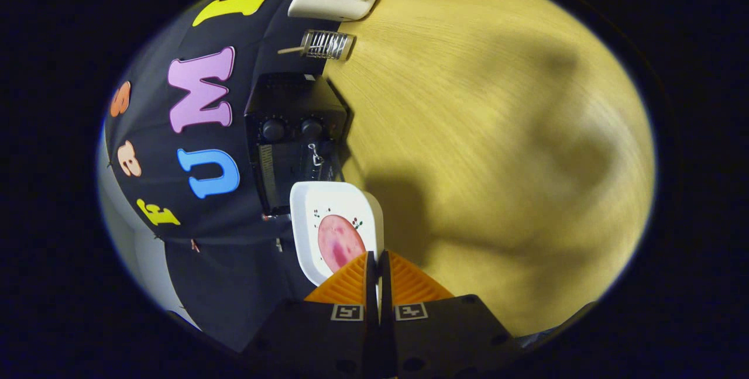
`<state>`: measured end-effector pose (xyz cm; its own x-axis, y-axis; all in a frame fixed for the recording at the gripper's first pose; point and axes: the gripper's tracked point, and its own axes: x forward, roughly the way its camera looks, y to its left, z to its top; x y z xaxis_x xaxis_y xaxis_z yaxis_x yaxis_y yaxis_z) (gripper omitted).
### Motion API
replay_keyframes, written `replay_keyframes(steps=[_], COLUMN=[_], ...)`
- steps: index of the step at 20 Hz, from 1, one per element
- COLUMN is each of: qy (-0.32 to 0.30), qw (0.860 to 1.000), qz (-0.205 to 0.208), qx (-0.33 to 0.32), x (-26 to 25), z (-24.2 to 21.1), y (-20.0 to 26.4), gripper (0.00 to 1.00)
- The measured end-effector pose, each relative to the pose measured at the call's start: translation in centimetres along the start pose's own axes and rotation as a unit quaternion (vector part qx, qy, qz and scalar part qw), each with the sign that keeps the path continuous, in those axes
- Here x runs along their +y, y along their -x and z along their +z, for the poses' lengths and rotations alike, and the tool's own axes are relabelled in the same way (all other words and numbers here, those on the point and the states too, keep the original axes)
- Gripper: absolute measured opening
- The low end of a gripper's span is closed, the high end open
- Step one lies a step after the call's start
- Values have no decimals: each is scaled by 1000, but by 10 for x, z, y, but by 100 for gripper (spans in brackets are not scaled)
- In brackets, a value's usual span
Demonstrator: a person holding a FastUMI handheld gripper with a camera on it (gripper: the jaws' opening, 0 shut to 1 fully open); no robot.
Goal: Open the toaster oven, put the food inside, and close the toaster oven door.
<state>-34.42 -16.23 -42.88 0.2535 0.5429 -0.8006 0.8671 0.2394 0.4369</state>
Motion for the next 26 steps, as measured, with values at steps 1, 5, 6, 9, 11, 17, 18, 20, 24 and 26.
replay_keyframes(steps=[1, 5, 6, 9, 11, 17, 18, 20, 24, 26], qy=[-6, -42, -50, -69, -85, -159, -172, -177, -197, -211], qw=[1000, 998, 996, 993, 990, 973, 970, 967, 960, 956], qz=[3, -1, -2, -7, -3, -9, -4, -4, 6, 6], qx=[-13, -57, -67, -93, -109, -164, -171, -181, -199, -206], x=[8, 30, 35, 50, 64, 91, 96, 105, 128, 136], z=[-5, -13, -12, -8, -3, 19, 22, 25, 34, 35], y=[-11, -61, -73, -106, -122, -164, -172, -183, -204, -218], gripper=[5, 5, 5, 5, 5, 5, 5, 5, 5, 5])
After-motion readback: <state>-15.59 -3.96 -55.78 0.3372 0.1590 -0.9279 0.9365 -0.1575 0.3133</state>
